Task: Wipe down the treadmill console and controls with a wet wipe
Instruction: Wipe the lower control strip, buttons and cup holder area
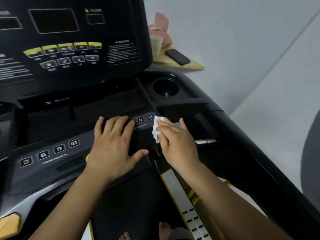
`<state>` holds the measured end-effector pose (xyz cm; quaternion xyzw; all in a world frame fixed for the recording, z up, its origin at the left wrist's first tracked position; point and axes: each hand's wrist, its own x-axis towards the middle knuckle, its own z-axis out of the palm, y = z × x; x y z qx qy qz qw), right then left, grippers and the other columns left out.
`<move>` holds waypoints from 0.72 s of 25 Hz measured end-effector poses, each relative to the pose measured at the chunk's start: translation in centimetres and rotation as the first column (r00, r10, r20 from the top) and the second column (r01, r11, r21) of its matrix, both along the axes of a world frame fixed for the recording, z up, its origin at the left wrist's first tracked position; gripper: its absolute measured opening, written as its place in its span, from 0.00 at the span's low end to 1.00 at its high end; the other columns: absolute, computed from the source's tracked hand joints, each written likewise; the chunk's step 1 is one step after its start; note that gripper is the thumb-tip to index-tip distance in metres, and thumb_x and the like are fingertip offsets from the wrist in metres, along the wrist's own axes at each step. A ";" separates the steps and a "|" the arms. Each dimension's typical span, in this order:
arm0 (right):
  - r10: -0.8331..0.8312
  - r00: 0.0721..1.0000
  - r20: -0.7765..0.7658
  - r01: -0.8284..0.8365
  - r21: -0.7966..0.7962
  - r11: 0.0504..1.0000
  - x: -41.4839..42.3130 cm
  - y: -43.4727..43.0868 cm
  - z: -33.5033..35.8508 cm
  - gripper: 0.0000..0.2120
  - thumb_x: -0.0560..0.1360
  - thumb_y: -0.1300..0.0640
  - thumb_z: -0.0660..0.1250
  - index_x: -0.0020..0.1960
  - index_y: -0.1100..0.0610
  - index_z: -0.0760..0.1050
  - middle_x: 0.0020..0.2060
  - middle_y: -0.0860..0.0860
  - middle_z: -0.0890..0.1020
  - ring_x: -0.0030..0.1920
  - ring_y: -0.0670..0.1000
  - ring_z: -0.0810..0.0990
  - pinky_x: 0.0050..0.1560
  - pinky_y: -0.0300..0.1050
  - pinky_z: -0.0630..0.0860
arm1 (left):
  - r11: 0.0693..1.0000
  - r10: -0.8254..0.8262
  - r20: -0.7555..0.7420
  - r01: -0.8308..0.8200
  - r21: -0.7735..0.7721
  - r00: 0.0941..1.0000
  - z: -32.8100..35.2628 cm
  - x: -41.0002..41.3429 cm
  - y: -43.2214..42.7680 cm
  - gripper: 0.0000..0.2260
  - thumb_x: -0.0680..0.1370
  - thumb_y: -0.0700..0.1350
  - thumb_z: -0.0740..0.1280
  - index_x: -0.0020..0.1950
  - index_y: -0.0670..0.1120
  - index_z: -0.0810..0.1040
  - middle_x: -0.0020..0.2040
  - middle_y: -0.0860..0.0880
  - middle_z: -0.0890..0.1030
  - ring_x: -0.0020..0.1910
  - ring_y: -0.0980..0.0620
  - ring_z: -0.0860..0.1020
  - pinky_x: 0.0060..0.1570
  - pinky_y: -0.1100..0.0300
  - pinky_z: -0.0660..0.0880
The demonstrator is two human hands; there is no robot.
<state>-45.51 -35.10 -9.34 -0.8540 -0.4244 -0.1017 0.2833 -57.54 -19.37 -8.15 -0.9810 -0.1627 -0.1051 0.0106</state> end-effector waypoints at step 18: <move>-0.172 0.915 -0.365 0.109 -0.186 0.976 2.6 -3.8 1.4 0.09 0.78 0.50 0.65 0.48 0.51 0.83 0.33 0.46 0.82 0.34 0.45 0.81 0.36 0.46 0.80 | 0.997 0.037 -0.034 -0.034 0.072 0.999 0.7 0.1 -0.9 0.36 0.70 0.68 0.62 0.66 0.42 0.78 0.66 0.41 0.77 0.67 0.41 0.74 0.71 0.40 0.60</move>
